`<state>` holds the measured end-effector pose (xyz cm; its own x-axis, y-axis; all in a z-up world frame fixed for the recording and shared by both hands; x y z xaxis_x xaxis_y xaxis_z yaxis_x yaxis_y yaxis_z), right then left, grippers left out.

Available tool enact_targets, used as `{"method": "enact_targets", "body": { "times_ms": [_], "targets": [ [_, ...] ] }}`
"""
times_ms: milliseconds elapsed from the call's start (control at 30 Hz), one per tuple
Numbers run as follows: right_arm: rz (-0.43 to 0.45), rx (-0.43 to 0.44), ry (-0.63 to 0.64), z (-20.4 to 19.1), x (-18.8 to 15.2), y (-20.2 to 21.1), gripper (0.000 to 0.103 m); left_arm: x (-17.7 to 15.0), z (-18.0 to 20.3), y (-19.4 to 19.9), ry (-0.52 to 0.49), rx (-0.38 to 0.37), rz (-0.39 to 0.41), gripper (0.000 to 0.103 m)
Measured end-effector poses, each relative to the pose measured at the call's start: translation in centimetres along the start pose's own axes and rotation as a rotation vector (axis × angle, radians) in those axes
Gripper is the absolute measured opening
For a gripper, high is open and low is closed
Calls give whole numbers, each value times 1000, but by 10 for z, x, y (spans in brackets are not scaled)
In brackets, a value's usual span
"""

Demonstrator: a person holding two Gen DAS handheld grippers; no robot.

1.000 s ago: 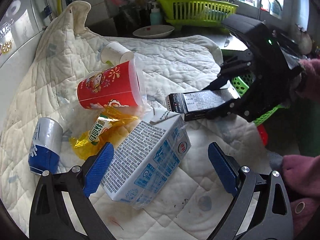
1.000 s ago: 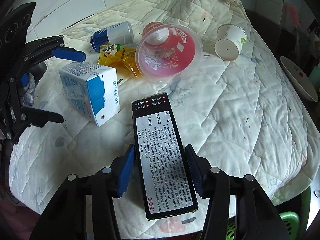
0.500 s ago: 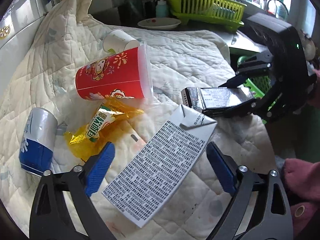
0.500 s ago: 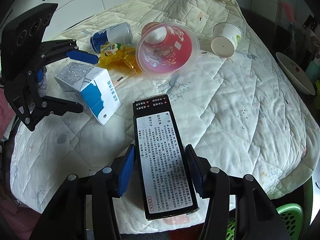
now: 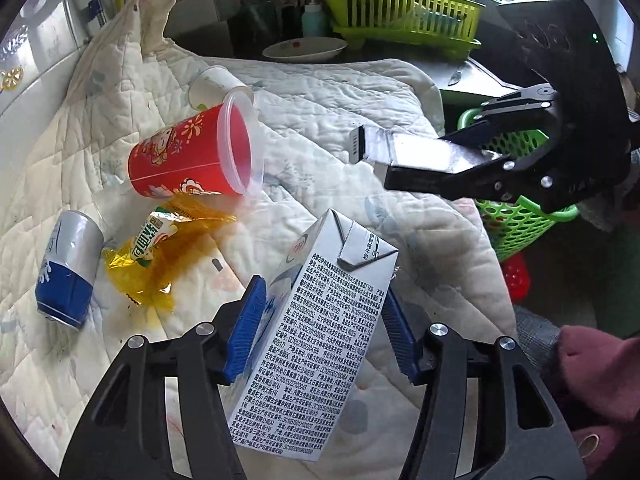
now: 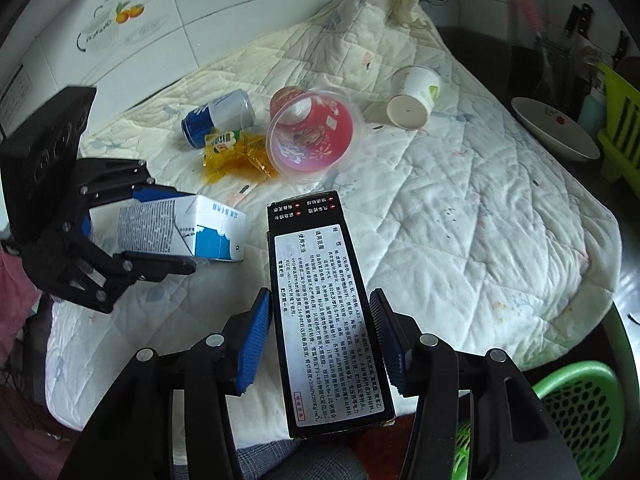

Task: Collect trash
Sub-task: 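Carry the black box and milk carton into the green wastebasket and open both grippers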

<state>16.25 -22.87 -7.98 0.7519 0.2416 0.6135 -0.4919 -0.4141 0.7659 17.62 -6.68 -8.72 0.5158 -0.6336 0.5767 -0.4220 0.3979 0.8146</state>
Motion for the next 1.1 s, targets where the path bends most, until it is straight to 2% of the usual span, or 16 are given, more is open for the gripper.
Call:
{"method": "enact_targets", "body": {
  "times_ms": [167,367,500,600,767,900,1000,1100],
  "targets": [
    [41,-41,-41,16,-14,31,49,2,4,9,68,35,14,49],
    [75,-125,-129,54,-41,72,49,12,17,25,148,58,52,45],
    [79,-204,-204,89,-68,94,49,24,31,39,179,14,96,43],
    [75,-281,-272,120,-92,108,49,36,46,44,173,-12,119,42],
    [70,-352,-394,160,-130,120,49,58,79,46,152,-75,157,42],
    [52,-383,-447,177,-154,122,51,80,109,45,141,-141,191,42],
    [58,-381,-476,181,-167,127,59,99,134,41,131,-196,211,42],
    [72,-395,-484,183,-177,135,60,114,159,35,115,-238,221,42]
  ]
}}
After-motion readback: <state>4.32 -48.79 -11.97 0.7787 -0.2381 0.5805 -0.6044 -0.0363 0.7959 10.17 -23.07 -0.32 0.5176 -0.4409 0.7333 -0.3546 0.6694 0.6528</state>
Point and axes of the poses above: each gripper's, at about its wrist camera, not at the fingertips, and y roughly against the way its jaws point, z to its right, x to its top, the point moved 3 cm from there along -y, roughly the way its jaws point
